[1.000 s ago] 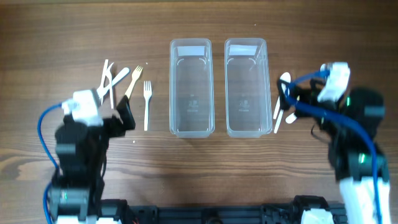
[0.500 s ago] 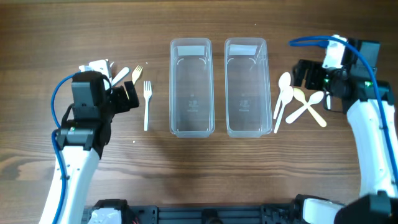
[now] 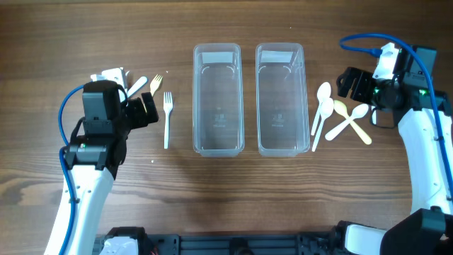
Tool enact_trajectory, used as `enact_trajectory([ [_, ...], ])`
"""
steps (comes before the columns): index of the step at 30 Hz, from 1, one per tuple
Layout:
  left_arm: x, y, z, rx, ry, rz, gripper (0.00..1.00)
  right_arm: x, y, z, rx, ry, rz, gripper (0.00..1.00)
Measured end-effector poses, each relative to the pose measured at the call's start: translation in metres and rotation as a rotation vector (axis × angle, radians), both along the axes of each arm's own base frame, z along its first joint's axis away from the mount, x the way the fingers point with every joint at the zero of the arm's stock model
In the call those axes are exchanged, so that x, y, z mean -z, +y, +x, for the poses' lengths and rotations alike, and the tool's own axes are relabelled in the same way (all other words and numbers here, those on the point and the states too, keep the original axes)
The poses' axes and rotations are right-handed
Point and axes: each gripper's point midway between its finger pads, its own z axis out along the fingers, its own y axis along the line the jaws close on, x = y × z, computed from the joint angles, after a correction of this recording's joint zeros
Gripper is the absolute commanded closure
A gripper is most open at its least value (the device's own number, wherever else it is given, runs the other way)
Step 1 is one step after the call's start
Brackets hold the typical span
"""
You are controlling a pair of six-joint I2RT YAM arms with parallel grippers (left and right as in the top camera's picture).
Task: Pack container
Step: 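Reach the right gripper to the white spoons and grasp one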
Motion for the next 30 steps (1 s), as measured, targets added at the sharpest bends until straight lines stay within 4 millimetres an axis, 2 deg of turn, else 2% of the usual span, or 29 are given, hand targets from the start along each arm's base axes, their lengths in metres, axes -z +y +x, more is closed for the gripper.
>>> enact_trajectory([
  [2, 0.000, 0.000, 0.000, 0.000, 0.000, 0.000, 0.00, 0.000, 0.001, 0.000, 0.013, 0.003, 0.014, 0.09],
  [5, 0.000, 0.000, 0.000, 0.000, 0.000, 0.000, 0.00, 0.015, 0.002, -0.001, 0.063, 0.052, 0.061, 0.23],
  [7, 0.000, 0.000, 0.000, 0.000, 0.000, 0.000, 0.00, 0.031, 0.002, -0.004, 0.091, 0.106, 0.088, 0.28],
  [8, 0.000, 0.000, 0.000, 0.000, 0.000, 0.000, 0.00, 0.046, 0.003, -0.007, 0.105, 0.153, 0.103, 0.32],
  [11, 0.000, 0.001, 0.000, -0.002, 0.000, 0.002, 0.00, 0.084, 0.005, -0.020, 0.145, 0.292, 0.141, 0.34],
  [17, 0.000, 0.001, 0.000, -0.003, 0.000, 0.003, 0.00, 0.125, 0.010, -0.037, 0.154, 0.453, 0.161, 0.43],
  [21, 0.000, 0.001, 0.000, -0.003, 0.000, 0.003, 0.00, 0.135, 0.018, -0.038, 0.126, 0.482, 0.153, 0.46],
  [28, 0.000, 0.001, 0.000, -0.003, 0.000, 0.003, 0.00, 0.138, 0.038, -0.030, 0.040, 0.463, 0.067, 0.51],
  [30, 0.000, 0.001, 0.000, -0.003, 0.000, 0.003, 0.00, 0.145, 0.039, -0.028, 0.032, 0.467, 0.042, 0.56],
])
